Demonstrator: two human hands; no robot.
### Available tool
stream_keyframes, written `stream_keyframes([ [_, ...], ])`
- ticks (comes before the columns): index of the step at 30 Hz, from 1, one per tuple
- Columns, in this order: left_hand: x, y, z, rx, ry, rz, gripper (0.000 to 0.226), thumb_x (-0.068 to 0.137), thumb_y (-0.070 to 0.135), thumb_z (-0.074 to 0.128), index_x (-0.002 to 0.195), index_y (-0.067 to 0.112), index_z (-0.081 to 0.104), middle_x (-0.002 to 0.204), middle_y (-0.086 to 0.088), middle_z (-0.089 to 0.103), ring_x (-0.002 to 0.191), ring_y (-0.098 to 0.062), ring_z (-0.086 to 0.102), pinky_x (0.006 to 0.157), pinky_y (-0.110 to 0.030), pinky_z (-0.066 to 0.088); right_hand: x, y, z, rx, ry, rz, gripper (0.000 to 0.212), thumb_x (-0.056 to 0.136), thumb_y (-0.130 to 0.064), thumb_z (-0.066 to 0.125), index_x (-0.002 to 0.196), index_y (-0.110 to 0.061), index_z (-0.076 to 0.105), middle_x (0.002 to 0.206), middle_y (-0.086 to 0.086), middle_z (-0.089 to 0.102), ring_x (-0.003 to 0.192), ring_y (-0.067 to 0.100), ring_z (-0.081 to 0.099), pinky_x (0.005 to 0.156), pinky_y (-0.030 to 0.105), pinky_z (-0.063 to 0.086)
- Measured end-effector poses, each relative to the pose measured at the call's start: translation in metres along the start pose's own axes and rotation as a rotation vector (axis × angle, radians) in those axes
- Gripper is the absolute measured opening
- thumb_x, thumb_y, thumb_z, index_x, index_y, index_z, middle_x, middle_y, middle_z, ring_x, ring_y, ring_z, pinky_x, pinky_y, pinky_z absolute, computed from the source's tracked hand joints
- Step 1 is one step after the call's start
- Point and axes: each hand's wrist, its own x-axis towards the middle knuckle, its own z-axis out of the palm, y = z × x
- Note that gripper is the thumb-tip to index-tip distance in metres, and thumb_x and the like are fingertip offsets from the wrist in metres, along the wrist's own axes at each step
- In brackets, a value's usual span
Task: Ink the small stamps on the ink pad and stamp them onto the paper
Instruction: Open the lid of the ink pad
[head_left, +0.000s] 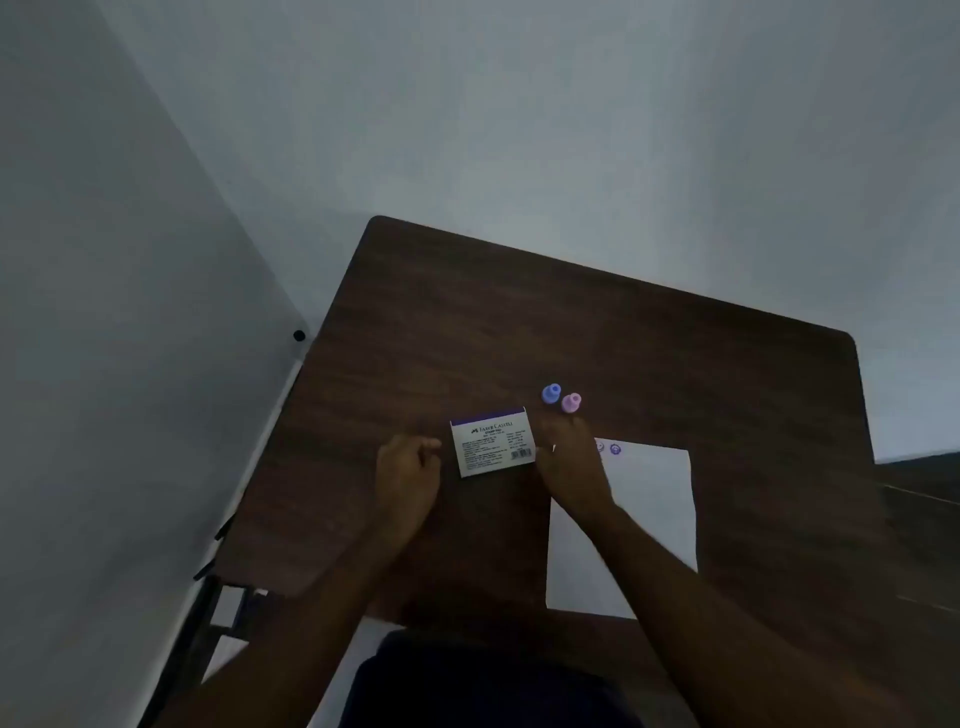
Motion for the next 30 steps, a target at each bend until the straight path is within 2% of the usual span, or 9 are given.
stream_keyframes([
  [2, -0.001, -0.002, 0.003, -0.02, -0.042, -0.055, 0.022, 0.084, 0.005, 0.058, 0.101, 0.012, 0.071, 0.105, -0.004, 0.066, 0.099, -0.017, 0.058, 0.093, -0.037, 0.047, 0.004, 0.001, 0.004, 0.075, -0.097, 0.115, 0.021, 0.085, -0.007, 0.056, 0.101, -0.018, 0.063, 0.113, 0.004, 0.066, 0.102, 0.017, 0.061, 0.079, 0.026, 0.053],
  [5, -0.01, -0.004, 0.01, -0.026, -0.113, -0.12, 0.025, 0.085, 0.006, 0.058, 0.106, 0.013, 0.068, 0.105, -0.004, 0.062, 0.098, -0.017, 0.057, 0.093, -0.037, 0.048, 0.004, 0.009, 0.014, 0.159, -0.152, 0.252, 0.013, 0.084, -0.01, 0.059, 0.083, -0.023, 0.059, 0.106, 0.003, 0.067, 0.09, 0.01, 0.061, 0.061, 0.012, 0.042],
  [6, -0.013, -0.005, 0.012, -0.039, -0.12, -0.13, 0.026, 0.085, 0.006, 0.058, 0.108, 0.013, 0.067, 0.104, -0.003, 0.061, 0.098, -0.018, 0.056, 0.093, -0.037, 0.047, 0.004, 0.011, 0.017, 0.185, -0.158, 0.274, 0.012, 0.084, -0.01, 0.06, 0.088, -0.021, 0.061, 0.107, 0.003, 0.068, 0.089, 0.008, 0.061, 0.061, 0.011, 0.042],
  [9, -0.016, -0.006, 0.016, -0.044, -0.13, -0.142, 0.031, 0.084, 0.006, 0.058, 0.113, 0.012, 0.065, 0.105, -0.005, 0.06, 0.1, -0.019, 0.055, 0.093, -0.039, 0.047, 0.004, 0.013, 0.023, 0.22, -0.169, 0.276, 0.025, 0.085, -0.011, 0.06, 0.109, -0.015, 0.065, 0.113, 0.003, 0.068, 0.095, 0.011, 0.063, 0.073, 0.016, 0.049],
  [15, -0.022, -0.005, 0.024, -0.068, -0.151, -0.158, 0.035, 0.087, 0.008, 0.057, 0.122, 0.012, 0.06, 0.113, -0.005, 0.056, 0.107, -0.018, 0.052, 0.097, -0.037, 0.046, 0.008, 0.02, 0.028, 0.271, -0.154, 0.292, 0.027, 0.084, -0.009, 0.062, 0.11, -0.016, 0.065, 0.113, 0.004, 0.068, 0.1, 0.013, 0.064, 0.082, 0.025, 0.052],
  [20, -0.023, -0.002, 0.026, -0.058, -0.18, -0.149, 0.039, 0.088, 0.012, 0.057, 0.127, 0.016, 0.056, 0.117, 0.0, 0.054, 0.11, -0.014, 0.048, 0.097, -0.033, 0.045, 0.01, 0.021, 0.031, 0.276, -0.149, 0.28, 0.025, 0.084, -0.009, 0.062, 0.107, -0.018, 0.067, 0.111, 0.002, 0.069, 0.096, 0.011, 0.064, 0.081, 0.024, 0.053],
  [26, -0.022, -0.001, 0.027, -0.059, -0.178, -0.142, 0.04, 0.087, 0.014, 0.059, 0.127, 0.018, 0.055, 0.117, 0.002, 0.053, 0.11, -0.013, 0.047, 0.097, -0.033, 0.046, 0.011, 0.022, 0.031, 0.282, -0.139, 0.276, 0.019, 0.083, -0.009, 0.063, 0.096, -0.022, 0.068, 0.107, 0.001, 0.071, 0.078, 0.0, 0.059, 0.062, 0.01, 0.045],
  [28, -0.021, 0.0, 0.027, -0.066, -0.174, -0.147, 0.04, 0.086, 0.013, 0.059, 0.126, 0.018, 0.057, 0.116, 0.001, 0.054, 0.11, -0.014, 0.047, 0.096, -0.033, 0.046, 0.011, 0.022, 0.03, 0.282, -0.141, 0.268, 0.021, 0.083, -0.008, 0.062, 0.086, -0.029, 0.065, 0.104, 0.0, 0.071, 0.073, -0.002, 0.059, 0.059, 0.01, 0.043],
  [30, -0.021, 0.001, 0.026, -0.071, -0.164, -0.139, 0.04, 0.085, 0.012, 0.06, 0.125, 0.017, 0.058, 0.115, 0.001, 0.055, 0.11, -0.015, 0.048, 0.096, -0.032, 0.046, 0.012, 0.022, 0.03, 0.279, -0.145, 0.265, 0.022, 0.083, -0.008, 0.062, 0.086, -0.029, 0.065, 0.103, -0.001, 0.072, 0.073, -0.003, 0.06, 0.06, 0.01, 0.043],
])
